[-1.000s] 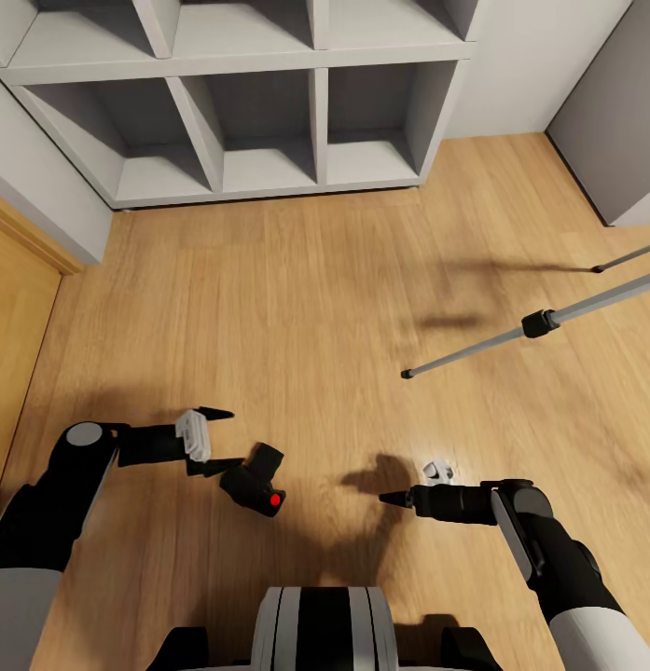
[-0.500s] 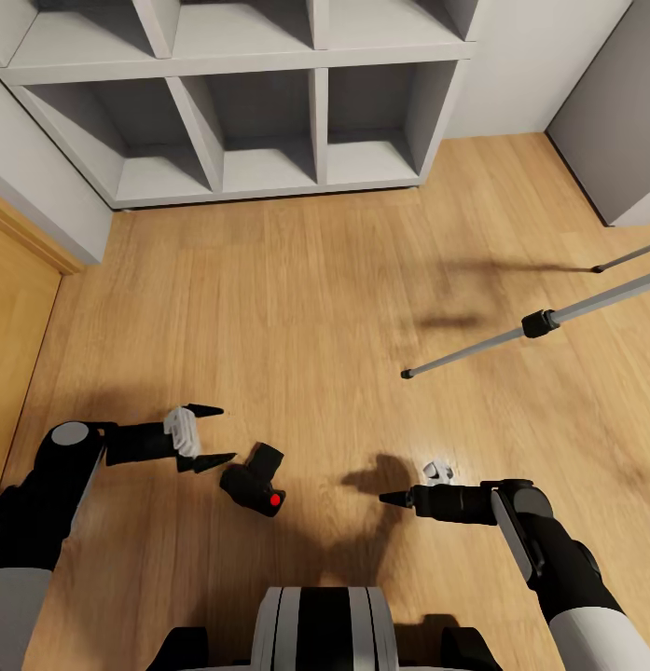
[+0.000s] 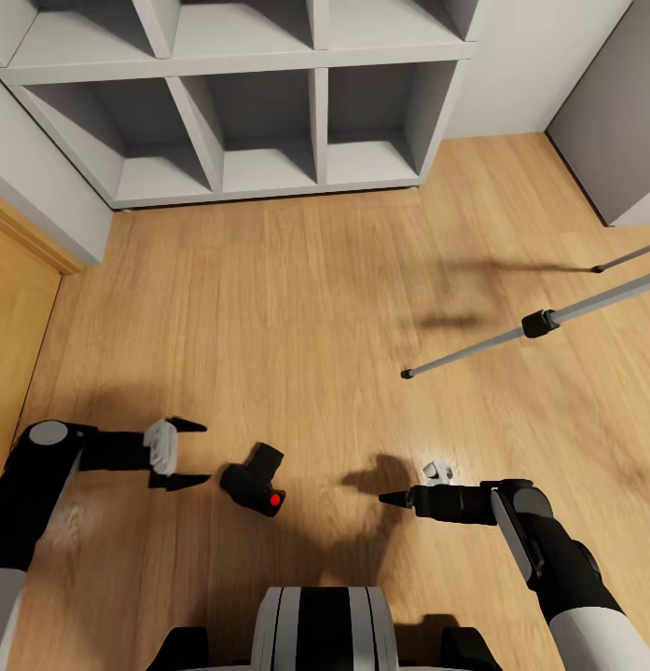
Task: Attach the digital camera to the camera tripod in the bedroom.
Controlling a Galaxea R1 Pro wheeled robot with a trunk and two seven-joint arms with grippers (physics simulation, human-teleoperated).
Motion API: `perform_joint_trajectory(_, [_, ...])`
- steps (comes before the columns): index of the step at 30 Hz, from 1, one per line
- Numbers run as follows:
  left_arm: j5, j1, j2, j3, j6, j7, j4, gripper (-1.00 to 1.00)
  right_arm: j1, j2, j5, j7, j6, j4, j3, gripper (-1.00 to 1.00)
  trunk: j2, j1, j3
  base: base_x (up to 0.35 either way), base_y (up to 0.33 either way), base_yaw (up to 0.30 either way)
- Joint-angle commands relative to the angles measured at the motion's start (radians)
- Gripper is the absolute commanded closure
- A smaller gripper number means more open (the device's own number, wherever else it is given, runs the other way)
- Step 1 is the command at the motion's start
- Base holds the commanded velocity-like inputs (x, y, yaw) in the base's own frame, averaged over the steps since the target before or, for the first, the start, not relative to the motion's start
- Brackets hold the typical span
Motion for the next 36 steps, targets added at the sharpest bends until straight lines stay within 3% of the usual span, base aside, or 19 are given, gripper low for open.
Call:
perform_joint_trajectory(1, [-0.009, 0.0, 0.007, -0.003, 0.008, -0.019, -0.006, -1.0, 0.0, 0.0, -0.006, -0.001, 0.008, 0.0, -0.001, -1.0, 0.0, 0.0, -0.001, 0.0, 0.0, 0.0])
perform_joint_trajectory(6, [-0.024, 0.0, 0.027, -0.04, -0.029, -0.062, -0.034, -1.0, 0.0, 0.0, -0.007, -0.001, 0.008, 0.0, -0.001, -1.0, 0.0, 0.0, -0.001, 0.0, 0.0, 0.0])
perform_joint_trajectory(9, [-0.027, 0.0, 0.028, -0.08, -0.039, -0.069, -0.041, -1.0, 0.0, 0.0, -0.007, -0.001, 0.007, 0.0, -0.001, -1.0, 0.0, 0.0, -0.001, 0.0, 0.0, 0.0])
perform_joint_trajectory(10, [-0.03, 0.0, 0.027, -0.119, -0.043, -0.071, -0.042, -1.0, 0.0, 0.0, -0.008, -0.001, 0.007, 0.0, -0.002, -1.0, 0.0, 0.0, -0.001, 0.0, 0.0, 0.0])
perform_joint_trajectory(17, [-0.035, 0.0, 0.018, -0.155, -0.049, -0.07, -0.034, -1.0, 0.0, 0.001, -0.008, -0.002, 0.007, 0.0, -0.002, -1.0, 0.0, 0.0, -0.001, 0.0, 0.0, 0.0])
perform_joint_trajectory(21, [-0.099, 0.0, -0.012, -0.157, -0.05, -0.025, -0.03, -1.0, 0.0, 0.001, -0.008, -0.003, 0.007, 0.0, -0.002, -1.0, 0.0, 0.0, -0.001, 0.0, 0.0, 0.0])
perform_joint_trajectory(24, [-0.209, 0.0, -0.054, -0.156, -0.051, 0.013, -0.026, -1.0, 0.0, 0.001, -0.009, -0.002, 0.006, 0.0, -0.002, -1.0, 0.0, 0.0, -0.001, 0.0, 0.0, 0.0])
perform_joint_trajectory(31, [-0.256, 0.0, -0.089, -0.183, -0.023, 0.046, -0.025, -1.0, 0.0, 0.005, -0.012, 0.001, 0.011, 0.002, -0.007, -1.0, 0.0, 0.0, -0.001, 0.0, 0.0, 0.0])
perform_joint_trajectory(33, [-0.267, 0.0, -0.1, -0.176, -0.012, 0.057, -0.03, -1.0, 0.0, 0.008, -0.009, -0.001, 0.008, 0.003, -0.007, -1.0, 0.0, 0.0, -0.001, 0.0, 0.0, 0.0])
perform_joint_trajectory(36, [-0.26, 0.0, -0.083, -0.159, -0.029, 0.056, -0.02, -1.0, 0.0, 0.003, -0.007, -0.002, 0.003, 0.003, -0.006, -1.0, 0.0, 0.0, -0.001, 0.0, 0.0, 0.0])
